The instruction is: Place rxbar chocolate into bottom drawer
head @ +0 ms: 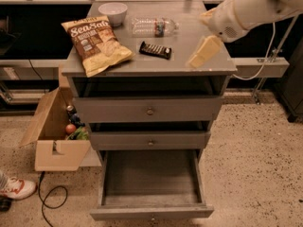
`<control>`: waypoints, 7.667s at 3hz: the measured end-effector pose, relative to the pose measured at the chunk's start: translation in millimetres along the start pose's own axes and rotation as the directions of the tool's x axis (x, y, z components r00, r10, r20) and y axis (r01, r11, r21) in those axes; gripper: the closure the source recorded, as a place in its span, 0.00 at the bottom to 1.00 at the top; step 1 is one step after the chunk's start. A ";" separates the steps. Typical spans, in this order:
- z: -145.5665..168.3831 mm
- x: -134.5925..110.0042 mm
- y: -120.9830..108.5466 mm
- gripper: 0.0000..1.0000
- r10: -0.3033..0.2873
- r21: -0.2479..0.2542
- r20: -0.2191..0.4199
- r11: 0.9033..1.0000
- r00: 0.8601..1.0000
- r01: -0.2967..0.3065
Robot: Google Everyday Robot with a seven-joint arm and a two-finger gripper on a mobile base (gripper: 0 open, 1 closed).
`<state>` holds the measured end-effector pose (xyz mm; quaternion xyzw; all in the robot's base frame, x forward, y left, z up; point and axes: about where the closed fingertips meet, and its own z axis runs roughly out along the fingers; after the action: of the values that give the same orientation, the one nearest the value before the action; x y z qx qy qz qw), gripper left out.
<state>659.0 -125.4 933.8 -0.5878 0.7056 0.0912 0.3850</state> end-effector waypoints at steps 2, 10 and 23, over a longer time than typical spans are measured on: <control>76.7 -21.9 -52.2 0.00 0.061 -0.011 0.061 0.998 0.996 -0.060; 192.8 2.2 -68.0 0.74 0.238 -0.177 -0.038 0.954 0.971 -0.241; 85.4 38.1 146.7 1.00 0.257 -0.239 0.269 0.951 0.928 -0.195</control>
Offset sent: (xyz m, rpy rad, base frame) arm 0.1298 0.0720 -0.0239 0.1242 0.0411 -0.0263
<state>563.8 -61.8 802.8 -0.5189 0.6896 0.2955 0.4097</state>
